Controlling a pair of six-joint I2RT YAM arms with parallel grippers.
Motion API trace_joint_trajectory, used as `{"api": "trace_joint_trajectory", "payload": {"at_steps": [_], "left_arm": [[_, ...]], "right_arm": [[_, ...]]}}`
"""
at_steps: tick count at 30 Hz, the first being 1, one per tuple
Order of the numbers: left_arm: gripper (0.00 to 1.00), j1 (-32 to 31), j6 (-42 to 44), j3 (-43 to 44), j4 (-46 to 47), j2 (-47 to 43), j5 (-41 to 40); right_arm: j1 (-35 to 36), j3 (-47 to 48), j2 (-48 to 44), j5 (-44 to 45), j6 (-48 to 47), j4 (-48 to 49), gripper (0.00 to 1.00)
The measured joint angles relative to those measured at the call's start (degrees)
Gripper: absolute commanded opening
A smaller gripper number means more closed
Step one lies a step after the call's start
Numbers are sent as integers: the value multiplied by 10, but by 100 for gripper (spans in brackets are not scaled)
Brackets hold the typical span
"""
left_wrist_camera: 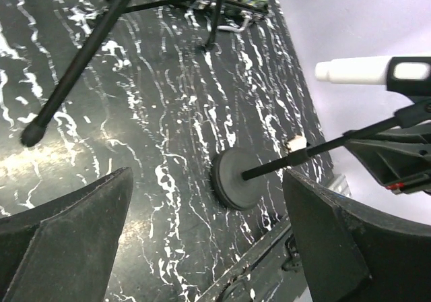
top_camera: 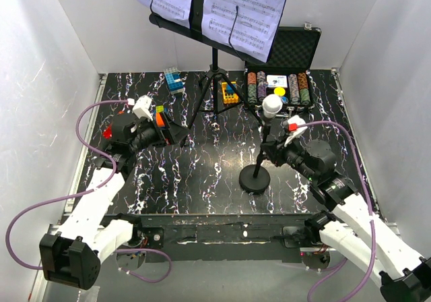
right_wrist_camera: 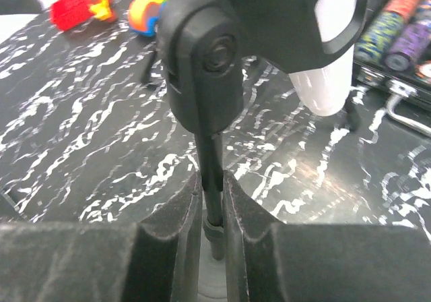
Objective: Pack up the instrument practice props
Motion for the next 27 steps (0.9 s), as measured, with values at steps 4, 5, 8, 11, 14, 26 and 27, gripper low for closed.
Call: {"api": "trace_joint_trajectory", "payload": {"at_steps": [4, 5, 8, 11, 14, 26, 27], "left_arm": [[98, -5, 7, -1, 22, -7, 38], [98, -5, 9, -1, 24, -8, 46], [98, -5, 16, -1, 26, -14, 60], [98, -5, 22, -3, 26, -28, 63], [98, -5, 31, -7, 22, -49, 63], [98, -5, 44, -7, 4, -55, 40], [98, -5, 44, -8, 4, -55, 38]], "right_arm": [[25, -3, 19, -50, -9, 18, 1], [35, -3, 31, -52, -16, 30, 1], [85, 11, 72, -45, -41, 62, 1], [135, 24, 110, -33, -63, 89, 1], [169, 29, 141, -18, -73, 122, 1], [195, 31, 188, 22, -62, 194, 1], [198, 31, 192, 28, -62, 205, 1]]}}
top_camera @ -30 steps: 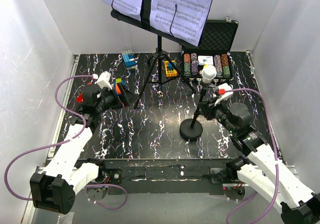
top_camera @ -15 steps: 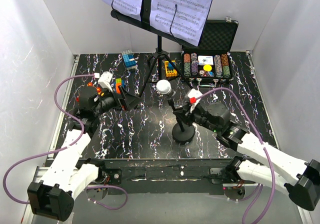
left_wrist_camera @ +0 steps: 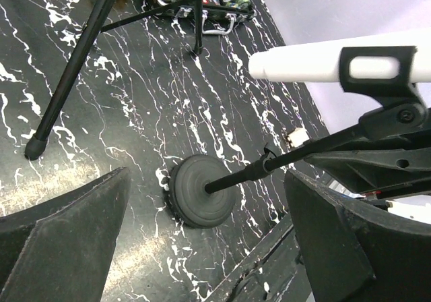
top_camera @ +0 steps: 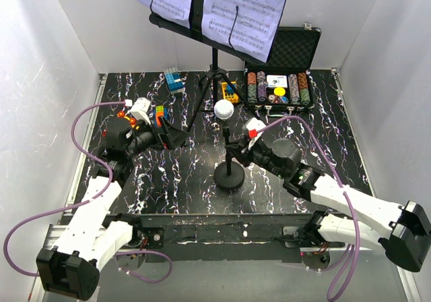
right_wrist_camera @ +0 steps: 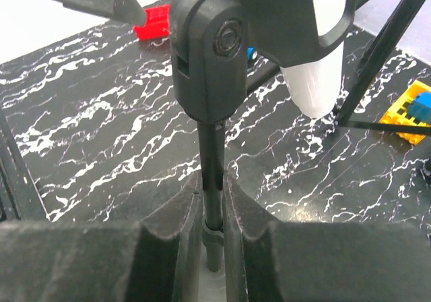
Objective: Pack up the instrument practice props
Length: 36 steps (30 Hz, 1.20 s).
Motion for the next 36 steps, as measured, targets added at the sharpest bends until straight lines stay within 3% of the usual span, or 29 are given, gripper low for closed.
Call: {"api": "trace_joint_trajectory", "payload": {"at_steps": [9, 17, 28, 35, 36], "left_arm": [[98, 0, -23, -24, 25, -4, -12], [98, 0, -60, -64, 71, -23, -19], [98, -1, -71, -71, 85, -37, -110], [98, -1, -70, -71, 76, -37, -160], [98, -1, -70, -71, 75, -37, -163]], "right_arm": [[13, -9, 35, 36, -2, 92, 1], [39, -47, 37, 103, 6, 117, 1], [155, -18, 111, 405, 7, 168, 1], [164, 23, 151, 510, 41, 144, 1], [164, 27, 152, 517, 50, 137, 5]]}}
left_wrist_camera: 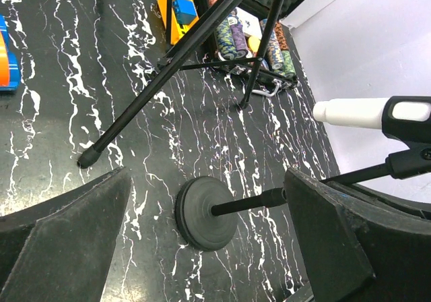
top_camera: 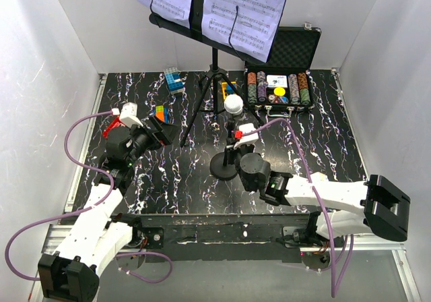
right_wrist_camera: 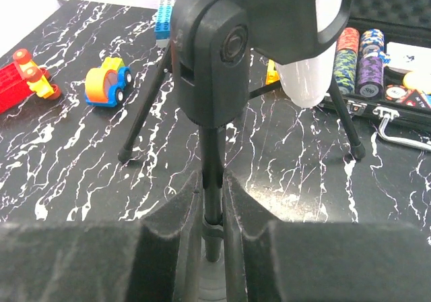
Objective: Pack up the instrument practice props
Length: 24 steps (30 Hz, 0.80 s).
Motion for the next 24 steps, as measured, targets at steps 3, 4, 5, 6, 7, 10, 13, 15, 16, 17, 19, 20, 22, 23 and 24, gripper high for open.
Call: {"api": "trace_joint_trajectory", "payload": {"at_steps": [3, 4, 5, 6, 7, 10, 13, 15, 16, 17, 19, 20, 22, 23, 24], "left_arm": [[98, 0, 0, 0, -6, 0, -9], [98, 0, 1, 0, -10, 0, -14], [98, 0, 2, 0, -13, 0, -16], [98, 0, 3, 0, -19, 0, -18], [98, 0, 6, 2, -27, 0, -21], [98, -2, 14, 19, -64, 6, -28], [98, -6, 22, 49, -92, 14, -35], [98, -8, 22, 63, -102, 14, -40], [98, -8, 19, 68, -105, 15, -43], [98, -8, 16, 73, -108, 15, -45], [98, -8, 7, 82, -116, 19, -48], [98, -8, 2, 88, -123, 22, -53], [98, -8, -9, 101, -139, 30, -66], [98, -8, -15, 109, -148, 35, -73], [98, -8, -18, 114, -153, 39, -76]], "right_arm": [[1, 12, 0, 9, 30, -30, 38], [1, 18, 0, 7, 43, -46, 45], [1, 24, -2, 7, 55, -62, 50], [2, 29, -4, 5, 65, -80, 53], [2, 32, -7, 5, 73, -95, 57], [2, 43, -23, 0, 95, -152, 65], [2, 45, -50, -7, 117, -205, 72], [2, 45, -71, -12, 131, -237, 80], [2, 45, -82, -15, 136, -252, 84], [2, 45, -93, -19, 142, -268, 85], [2, 45, -113, -30, 150, -298, 86], [2, 45, -124, -36, 154, -315, 86], [3, 45, -149, -49, 164, -348, 87], [3, 45, -161, -55, 166, -360, 88], [3, 43, -177, -63, 170, -371, 88]]}}
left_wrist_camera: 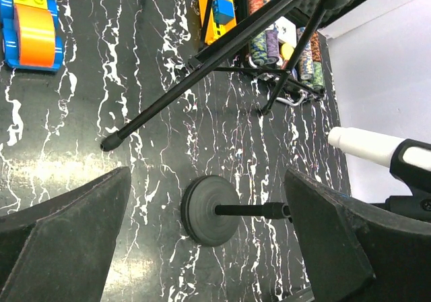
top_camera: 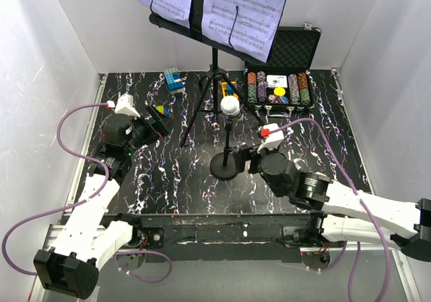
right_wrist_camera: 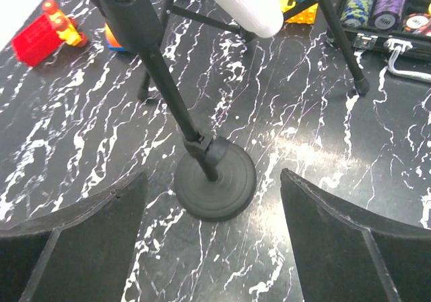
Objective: Pack up the instrument practice props
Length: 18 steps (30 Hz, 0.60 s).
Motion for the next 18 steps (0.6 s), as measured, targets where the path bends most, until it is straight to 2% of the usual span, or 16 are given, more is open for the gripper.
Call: {"api": "trace_joint_trajectory", "payload": {"at_steps": [4, 9, 14, 18], "left_arm": [[98, 1, 2, -2, 17, 6, 44], [92, -27, 9, -73, 145, -17, 138], [85, -177, 83, -103, 218, -31, 129], [81, -315, 167, -101, 264, -1, 66]], "right_arm": [[0, -35, -93, -40, 13, -24, 88], [0, -106, -221, -76, 23, -46, 90], [0, -126, -294, -91, 17, -85, 92], [0, -126, -313, -99, 10, -113, 92]]}}
